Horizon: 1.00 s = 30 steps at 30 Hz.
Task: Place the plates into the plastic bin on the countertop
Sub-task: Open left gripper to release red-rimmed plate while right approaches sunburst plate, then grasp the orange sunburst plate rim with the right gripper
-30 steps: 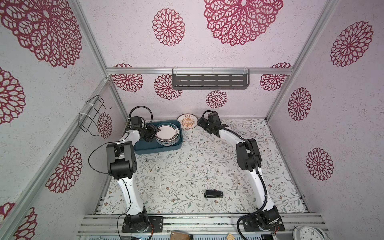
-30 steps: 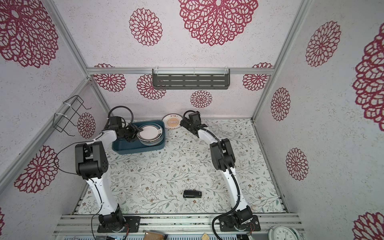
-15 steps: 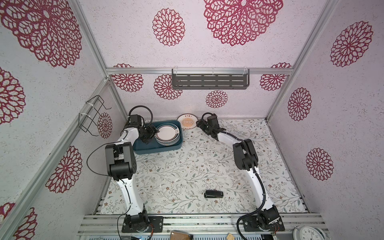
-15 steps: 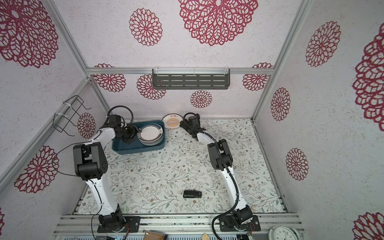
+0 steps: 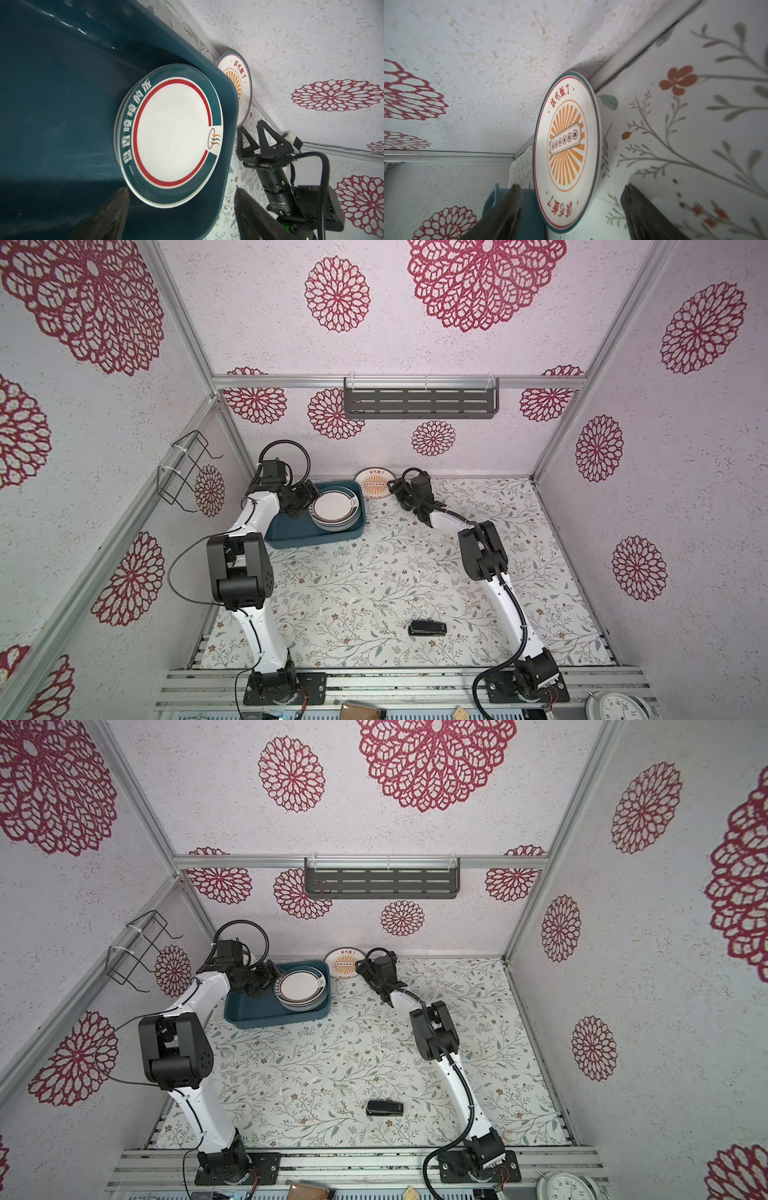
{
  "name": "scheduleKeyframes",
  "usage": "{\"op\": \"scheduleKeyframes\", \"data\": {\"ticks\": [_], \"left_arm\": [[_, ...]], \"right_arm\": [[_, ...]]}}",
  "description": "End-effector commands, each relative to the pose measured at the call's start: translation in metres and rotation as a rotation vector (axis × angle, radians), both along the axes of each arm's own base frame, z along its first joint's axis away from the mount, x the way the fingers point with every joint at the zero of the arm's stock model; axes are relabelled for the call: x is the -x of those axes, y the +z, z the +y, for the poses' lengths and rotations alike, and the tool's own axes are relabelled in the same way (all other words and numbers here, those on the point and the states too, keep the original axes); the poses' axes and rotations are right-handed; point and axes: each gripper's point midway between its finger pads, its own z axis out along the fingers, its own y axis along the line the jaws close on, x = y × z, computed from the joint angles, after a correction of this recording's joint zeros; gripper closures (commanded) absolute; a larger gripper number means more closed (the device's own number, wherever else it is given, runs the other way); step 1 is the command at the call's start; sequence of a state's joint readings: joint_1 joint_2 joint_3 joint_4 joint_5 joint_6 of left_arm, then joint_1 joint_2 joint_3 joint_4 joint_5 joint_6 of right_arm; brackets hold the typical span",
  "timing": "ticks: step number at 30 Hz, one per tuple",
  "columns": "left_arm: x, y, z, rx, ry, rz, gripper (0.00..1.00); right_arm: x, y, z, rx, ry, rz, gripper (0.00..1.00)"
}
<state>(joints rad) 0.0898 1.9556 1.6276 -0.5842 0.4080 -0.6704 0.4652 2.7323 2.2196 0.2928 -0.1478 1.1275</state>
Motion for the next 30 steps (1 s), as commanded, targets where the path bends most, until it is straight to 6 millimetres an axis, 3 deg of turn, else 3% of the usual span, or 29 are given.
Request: {"op": "scheduleKeyframes", "data": {"ticks": [1,10,17,30], "left_arm": [[0.004,0.028,-0.003,-0.026,-0.009,-0.063,0.17],[0.012,0.043,-0.003,-0.054,0.006,-0.077,0.17],[0.016,0.039,-0.002,-0.059,0.018,-0.065,0.17],[0.014,0.042,-0.003,-0.060,0.014,-0.078,0.17]], "right_arm": [[0.001,-0.009,0.013,-0.082,-0.004,0.049,0.23],[0.007,-0.046,0.014,-0.100,-0.032,0.156,0.38],[0.017,-0.072,0.016,-0.074,-0.022,0.234,0.53],[0.017,-0.081,0.018,-0.109,-0.027,0.251,0.85]]}}
